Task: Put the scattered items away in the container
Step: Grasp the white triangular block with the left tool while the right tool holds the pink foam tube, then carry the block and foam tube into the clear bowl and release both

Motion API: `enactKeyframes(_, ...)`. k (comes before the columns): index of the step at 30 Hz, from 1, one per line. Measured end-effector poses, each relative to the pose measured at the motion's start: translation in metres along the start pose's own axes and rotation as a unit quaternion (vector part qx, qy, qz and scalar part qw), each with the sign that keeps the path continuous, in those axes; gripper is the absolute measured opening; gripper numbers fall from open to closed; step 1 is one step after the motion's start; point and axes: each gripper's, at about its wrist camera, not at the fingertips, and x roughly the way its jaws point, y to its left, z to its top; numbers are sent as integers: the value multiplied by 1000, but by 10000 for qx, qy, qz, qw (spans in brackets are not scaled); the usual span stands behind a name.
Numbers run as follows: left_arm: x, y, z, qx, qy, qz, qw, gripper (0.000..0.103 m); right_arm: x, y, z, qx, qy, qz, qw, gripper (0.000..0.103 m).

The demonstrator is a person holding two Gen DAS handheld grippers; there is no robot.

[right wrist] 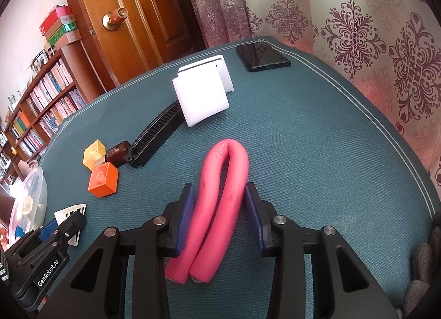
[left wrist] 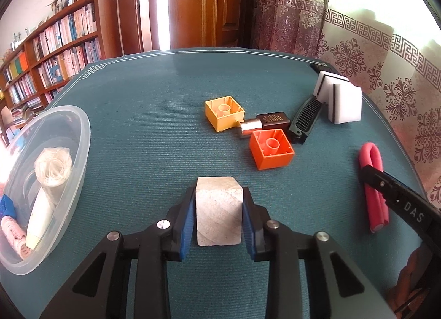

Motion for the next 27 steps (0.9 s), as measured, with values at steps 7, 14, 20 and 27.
enactKeyframes(7, -14, 11, -2, -125, -125, -22, 9998, 33, -6, -1, -1, 77, -147, 188, 9997, 40)
enactKeyframes(14, -33, 27, -4, -275, -307, -89, 9991, 33, -16, 5, -4, 42, -320, 360, 9988, 40)
enactKeyframes(20, -49, 40, -6, -423, -477, -113, 9979, 33, -20, 14, -9, -77, -344, 375, 9987, 40)
enactKeyframes(27, -65, 67, -9, -674, -644, -73, 9956, 33, -26, 19, -19, -72, -255, 426, 9987, 40)
